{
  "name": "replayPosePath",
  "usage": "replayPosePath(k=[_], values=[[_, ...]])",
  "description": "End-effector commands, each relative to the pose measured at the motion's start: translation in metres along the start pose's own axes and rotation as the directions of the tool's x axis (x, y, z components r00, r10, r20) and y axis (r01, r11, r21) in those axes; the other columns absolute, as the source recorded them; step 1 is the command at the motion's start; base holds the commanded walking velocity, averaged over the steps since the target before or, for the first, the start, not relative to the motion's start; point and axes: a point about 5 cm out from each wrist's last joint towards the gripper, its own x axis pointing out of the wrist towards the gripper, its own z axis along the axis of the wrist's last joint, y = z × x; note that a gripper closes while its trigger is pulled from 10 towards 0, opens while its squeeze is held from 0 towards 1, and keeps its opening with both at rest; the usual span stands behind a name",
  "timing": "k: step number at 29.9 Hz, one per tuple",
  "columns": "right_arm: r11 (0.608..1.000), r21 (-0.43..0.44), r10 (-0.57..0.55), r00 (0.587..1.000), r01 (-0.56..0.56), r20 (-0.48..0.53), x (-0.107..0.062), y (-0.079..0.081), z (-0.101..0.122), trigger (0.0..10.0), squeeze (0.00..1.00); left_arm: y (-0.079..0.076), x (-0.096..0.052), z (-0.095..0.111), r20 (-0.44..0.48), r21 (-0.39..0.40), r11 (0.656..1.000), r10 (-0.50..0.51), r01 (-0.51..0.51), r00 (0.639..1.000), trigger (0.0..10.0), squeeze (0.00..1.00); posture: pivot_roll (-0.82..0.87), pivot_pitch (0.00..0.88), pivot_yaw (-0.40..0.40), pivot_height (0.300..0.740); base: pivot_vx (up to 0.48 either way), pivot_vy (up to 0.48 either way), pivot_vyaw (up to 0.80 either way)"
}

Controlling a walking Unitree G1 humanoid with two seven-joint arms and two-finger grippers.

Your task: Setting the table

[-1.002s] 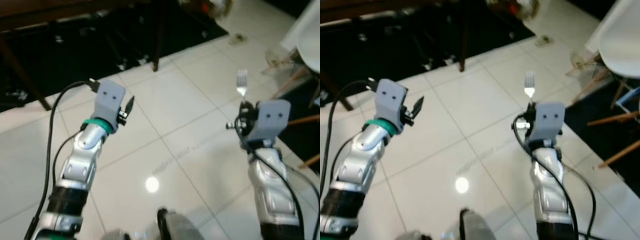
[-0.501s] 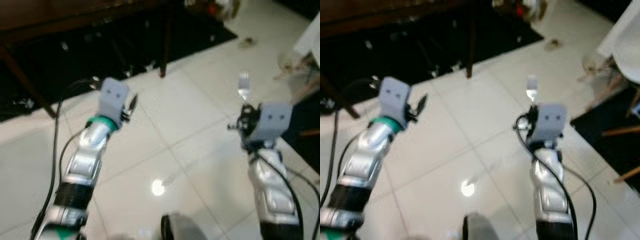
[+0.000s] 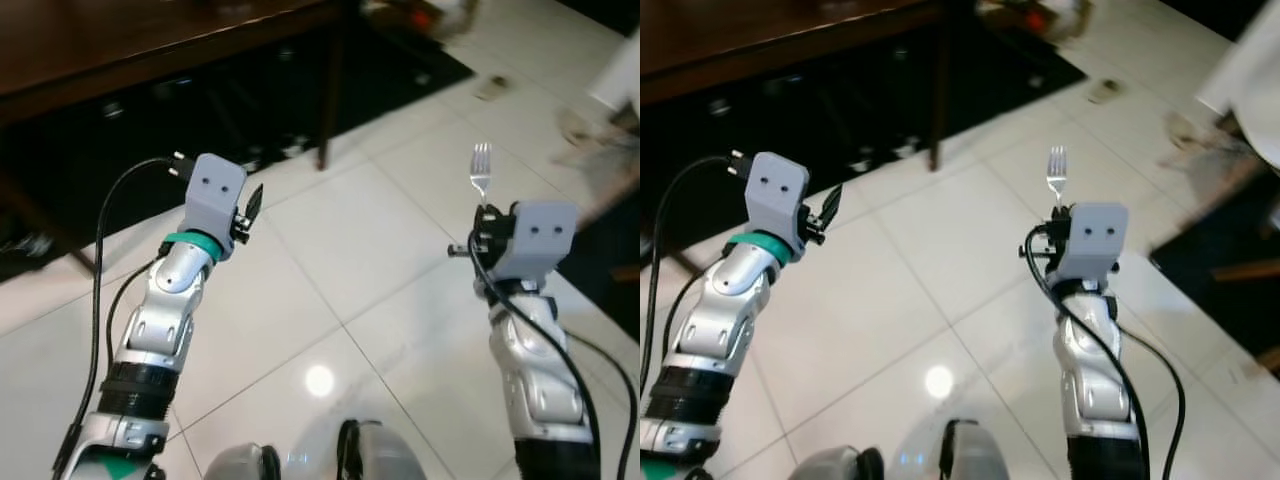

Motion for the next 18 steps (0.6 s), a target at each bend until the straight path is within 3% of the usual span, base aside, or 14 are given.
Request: replayPosePath(k=[1,18], values=[[1.0,0.007,0.007,1.0,-0.007,-0.014,-0.0012,0.0029,-0.0029,10.0,0.0,0.0055,-0.0044,-0.0066,-0.023,0.008,1.0,0.015,-0.015,1.0,10.0,0.0,-0.03,0.062,0.036,0.74,0.48,0.0,-0.8],[1.0,0.005,0.004,1.0,-0.004,-0.016,-0.0006,0.0027,-0.0031,10.0,0.0,0.0058,-0.0036,-0.0072,-0.02,0.01,1.0,0.011,-0.011,1.0,10.0,0.0,-0.03,0.051,0.039,0.74,0.48,0.0,-0.8]])
